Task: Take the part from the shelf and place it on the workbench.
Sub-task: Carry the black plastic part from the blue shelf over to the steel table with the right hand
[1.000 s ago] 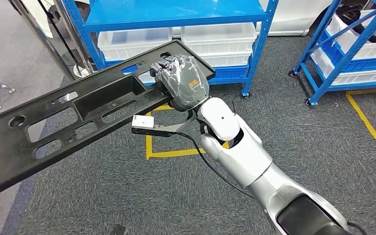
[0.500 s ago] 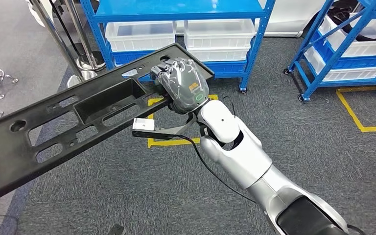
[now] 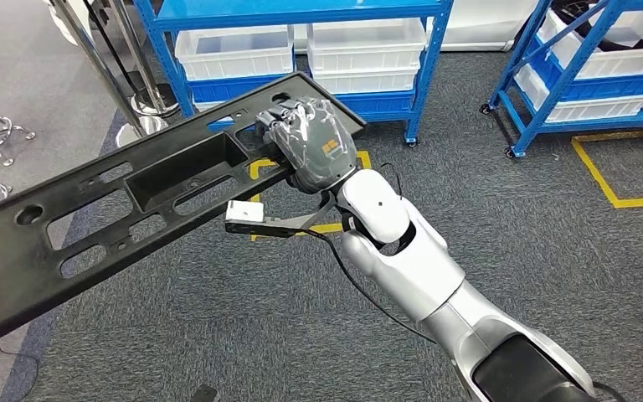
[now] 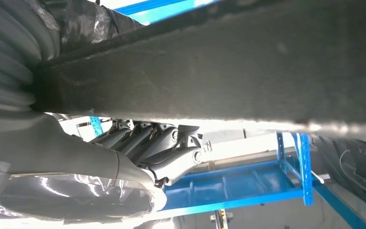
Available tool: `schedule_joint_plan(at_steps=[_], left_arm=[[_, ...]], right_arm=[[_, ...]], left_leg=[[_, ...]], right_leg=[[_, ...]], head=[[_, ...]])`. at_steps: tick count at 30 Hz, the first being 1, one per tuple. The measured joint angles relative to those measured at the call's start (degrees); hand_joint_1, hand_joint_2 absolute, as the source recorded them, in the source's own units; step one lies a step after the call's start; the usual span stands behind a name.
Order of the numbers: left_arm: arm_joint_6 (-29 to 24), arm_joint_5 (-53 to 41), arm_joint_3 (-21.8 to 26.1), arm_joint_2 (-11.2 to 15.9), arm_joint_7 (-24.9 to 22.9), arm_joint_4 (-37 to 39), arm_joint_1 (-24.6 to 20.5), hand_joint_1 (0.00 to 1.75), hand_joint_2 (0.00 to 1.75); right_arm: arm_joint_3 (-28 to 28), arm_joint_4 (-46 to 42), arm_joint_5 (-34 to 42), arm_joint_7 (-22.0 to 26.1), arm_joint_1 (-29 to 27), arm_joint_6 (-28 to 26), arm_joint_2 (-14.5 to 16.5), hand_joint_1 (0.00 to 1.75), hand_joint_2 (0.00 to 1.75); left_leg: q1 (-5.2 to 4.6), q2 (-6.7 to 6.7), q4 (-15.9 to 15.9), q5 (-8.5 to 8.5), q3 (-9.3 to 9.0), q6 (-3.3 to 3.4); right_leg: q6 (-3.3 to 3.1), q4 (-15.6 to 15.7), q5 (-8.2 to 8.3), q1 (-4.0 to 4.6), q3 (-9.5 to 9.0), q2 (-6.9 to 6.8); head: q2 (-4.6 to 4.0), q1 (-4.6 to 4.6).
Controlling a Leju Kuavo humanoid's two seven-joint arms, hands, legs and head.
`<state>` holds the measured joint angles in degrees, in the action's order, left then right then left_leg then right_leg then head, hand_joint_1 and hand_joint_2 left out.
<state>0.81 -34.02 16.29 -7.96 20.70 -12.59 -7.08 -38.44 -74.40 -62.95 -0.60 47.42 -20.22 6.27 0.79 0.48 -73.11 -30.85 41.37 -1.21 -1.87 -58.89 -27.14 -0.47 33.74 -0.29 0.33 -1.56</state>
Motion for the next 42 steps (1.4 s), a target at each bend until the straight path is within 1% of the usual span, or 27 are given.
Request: schedule_joint_plan(at_steps=[2,3,4,7,9,11,13,14,15,16,18,19,21,23,24,26,28,29,30,31,32,34,36,38,39,40,42], left_arm=[[0.0,0.07,0.03,0.01,0.24,0.0,0.01,0.0,1.75],[0.0,0.09,0.06,0.0,0.36,0.0,0.0,0.0,1.75],[0.0,0.11,0.09,-0.01,0.44,0.01,-0.01,0.0,1.75],[0.04,0.0,0.22,-0.01,0.55,0.02,0.09,0.0,1.75],[0.08,-0.12,0.33,-0.05,0.55,0.02,0.13,0.0,1.75],[0.16,-0.25,0.4,-0.11,0.51,0.02,0.12,0.0,1.75],[0.25,-0.51,0.46,-0.1,0.43,0.02,0.25,0.0,1.75],[0.26,-0.69,0.47,-0.1,0.38,0.02,0.35,0.0,1.75],[0.26,-0.84,0.48,-0.09,0.35,0.02,0.43,0.0,1.75],[0.26,-0.97,0.48,-0.09,0.33,0.02,0.45,0.0,1.75],[0.27,-1.15,0.48,-0.1,0.31,0.01,0.29,0.0,1.75],[0.29,-1.24,0.48,-0.11,0.33,0.01,0.15,0.0,1.75],[0.4,-1.43,0.48,-0.11,0.37,0.02,-0.05,0.0,1.75],[0.52,-1.7,0.48,-0.11,0.39,0.01,-0.12,0.0,1.75],[0.57,-1.85,0.48,-0.11,0.39,0.01,-0.14,0.0,1.75],[0.72,-2.12,0.48,-0.11,0.39,0.0,-0.25,0.0,1.75],[0.9,-2.29,0.48,-0.11,0.39,0.0,-0.34,0.0,1.75],[0.96,-2.35,0.48,-0.11,0.39,0.0,-0.38,0.0,1.75],[1.01,-2.4,0.48,-0.11,0.39,0.0,-0.43,0.0,1.75],[1.04,-2.41,0.48,-0.11,0.39,0.0,-0.5,0.0,1.75],[1.05,-2.41,0.48,-0.11,0.39,0.0,-0.6,0.0,1.75],[1.07,-2.42,0.48,-0.11,0.38,0.0,-0.81,0.0,1.75],[1.18,-2.49,0.48,-0.11,0.34,0.0,-1.03,0.0,1.75],[1.32,-2.64,0.47,-0.16,0.32,-0.01,-1.26,0.0,1.75],[1.38,-2.77,0.46,-0.21,0.32,-0.01,-1.38,0.0,1.75],[1.43,-2.93,0.44,-0.27,0.31,-0.02,-1.51,0.0,1.75],[1.51,-3.31,0.39,-0.33,0.2,-0.04,-1.59,0.0,1.75]], right_arm=[[0.0,0.01,0.07,0.01,-0.07,0.08,0.01,1.75,1.75],[0.0,0.0,0.13,0.02,-0.03,0.13,0.01,1.75,1.75],[0.0,-0.01,0.19,0.07,0.0,0.22,0.02,1.75,1.75],[-0.01,-0.03,0.79,0.48,0.02,1.02,0.04,1.75,1.75],[-0.01,-0.03,1.4,0.75,0.03,1.86,-0.03,1.75,1.75],[-0.14,-0.03,1.95,1.25,0.21,3.41,-0.29,1.75,1.75],[-0.54,-0.02,2.28,1.91,0.34,5.39,-0.9,1.75,1.75],[-0.81,0.01,2.3,2.18,0.31,6.08,-1.28,1.75,1.75],[-1.09,0.05,2.28,2.37,0.27,6.48,-1.62,1.75,1.75],[-1.35,0.08,2.3,2.56,0.28,6.61,-1.87,1.75,1.75],[-1.73,-0.09,2.58,3.01,0.45,6.44,-2.15,1.75,1.75],[-1.84,-0.31,2.84,3.23,0.58,6.19,-2.21,1.75,1.75],[-1.94,-0.8,3.31,3.48,0.72,5.58,-2.32,1.75,1.75],[-1.98,-1.23,3.56,3.56,0.74,5.14,-2.47,1.75,1.75],[-1.98,-1.39,3.61,3.6,0.77,5.02,-2.55,1.75,1.75],[-1.98,-1.6,3.75,3.74,0.88,4.67,-2.62,1.75,1.75],[-1.97,-1.62,3.93,3.92,0.93,4.21,-2.68,1.75,1.75],[-1.96,-1.62,3.98,4.02,0.93,4.05,-2.72,1.75,1.75],[-1.96,-1.62,4.01,4.1,0.93,3.96,-2.77,1.75,1.75],[-1.95,-1.62,4.01,4.15,0.96,3.92,-2.79,1.75,1.75],[-1.94,-1.63,4.01,4.18,1.02,3.89,-2.8,1.75,1.75],[-1.91,-1.64,4.01,4.19,1.22,3.81,-2.8,1.75,1.75],[-1.85,-1.74,4.02,4.19,1.41,3.72,-2.87,1.75,1.75],[-1.72,-1.85,4.03,4.2,1.42,3.67,-3.08,1.75,1.75],[-1.59,-1.91,4.03,4.21,1.4,3.65,-3.25,1.75,1.75],[-1.45,-2.0,4.05,4.22,1.4,3.6,-3.42,1.75,1.75],[-1.19,-2.2,4.16,4.23,1.35,3.45,-3.69,1.75,1.75]], left_leg=[[0.32,0.0,6.99,2.83,-4.38,-0.12],[0.28,-0.06,10.45,3.69,-6.51,-0.03],[0.17,-0.12,12.82,4.06,-7.87,0.17],[-0.17,-0.25,14.26,4.14,-8.29,1.2],[-0.04,-0.2,14.86,4.62,-8.28,2.07],[-0.06,-0.15,15.26,5.08,-8.16,2.81],[-0.31,-0.16,15.18,5.25,-7.84,3.14],[-0.41,-0.18,15.08,5.28,-7.72,3.2],[-0.5,-0.2,14.97,5.29,-7.62,3.25],[-0.57,-0.23,14.86,5.27,-7.56,3.26],[-0.78,-0.18,14.6,5.16,-7.47,3.16],[-0.9,-0.11,14.46,5.12,-7.35,3.03],[-1.1,0.21,14.33,5.13,-7.11,2.67],[-1.0,0.62,14.2,4.91,-6.98,2.16],[-0.94,0.61,13.56,4.28,-6.73,1.86],[-0.7,0.28,9.19,1.38,-4.89,1.27],[-0.5,0.09,1.81,-1.96,-1.68,0.77],[-0.39,0.08,-0.73,-2.52,-0.52,0.59],[-0.27,0.07,-1.31,-1.99,-0.23,0.47],[-0.14,-0.01,0.36,-0.44,-0.99,0.43],[0.02,-0.36,3.8,1.7,-2.59,0.46],[0.3,-2.52,10.68,4.46,-5.91,0.68],[0.3,-3.99,13.49,4.67,-7.16,0.97],[0.25,-3.14,14.19,4.8,-7.26,1.54],[0.29,-2.56,14.58,5.02,-7.38,1.95],[0.35,-1.95,14.98,5.25,-7.51,2.37],[0.17,-0.68,15.36,5.41,-7.63,2.99]], right_leg=[[0.23,-0.46,0.09,-0.09,0.49,0.01],[0.43,-0.63,0.13,-0.08,0.72,0.03],[0.69,-0.76,0.21,-0.04,0.88,0.06],[1.65,-0.69,0.66,0.1,1.15,0.1],[2.18,-1.51,-0.05,0.01,1.58,0.14],[2.46,-6.36,-3.13,-0.1,3.81,0.22],[2.52,-13.6,-6.37,-0.1,7.2,0.25],[2.47,-15.67,-6.73,-0.11,8.17,0.25],[2.35,-15.77,-6.03,-0.1,8.21,0.25],[2.16,-13.68,-4.41,-0.09,7.16,0.25],[1.56,-6.45,-0.84,0.19,3.54,-0.11],[1.31,-3.46,0.09,0.38,2.15,-0.34],[1.04,-1.1,0.26,0.71,1.32,-0.49],[0.72,-0.62,0.5,0.52,1.35,0.09],[0.52,-0.43,0.67,0.38,1.29,0.38],[0.15,-0.15,0.96,0.15,1.19,0.87],[0.04,-0.18,1.03,0.15,1.23,1.51],[0.04,-0.22,1.03,0.15,1.23,1.91],[0.04,-0.27,1.03,0.14,1.23,2.38],[0.06,-0.35,1.02,0.11,1.22,2.92],[0.11,-0.45,0.99,0.07,1.2,3.5],[0.43,-0.76,0.97,0.03,1.43,4.67],[1.15,-0.9,1.26,-0.18,2.09,5.76],[1.93,-0.79,1.56,-0.43,2.61,6.61],[2.21,-1.12,1.28,-0.39,2.87,6.04],[2.39,-2.34,0.42,-0.29,3.5,4.89],[2.61,-8.21,-2.84,-0.13,6.31,1.99]], head=[[0.0,0.0],[0.0,0.0],[0.0,0.0],[0.0,0.02],[0.0,0.02],[0.0,0.03],[0.0,0.03],[0.0,0.03],[0.0,0.03],[0.0,0.03],[0.0,0.03],[0.0,0.02],[0.0,0.01],[0.0,0.02],[0.0,0.02],[0.0,0.0],[0.0,0.0],[0.0,0.0],[0.0,0.0],[0.0,0.0],[0.0,0.01],[0.0,0.02],[0.0,0.02],[0.0,0.0],[0.0,0.06],[0.0,0.16],[0.0,0.36]])
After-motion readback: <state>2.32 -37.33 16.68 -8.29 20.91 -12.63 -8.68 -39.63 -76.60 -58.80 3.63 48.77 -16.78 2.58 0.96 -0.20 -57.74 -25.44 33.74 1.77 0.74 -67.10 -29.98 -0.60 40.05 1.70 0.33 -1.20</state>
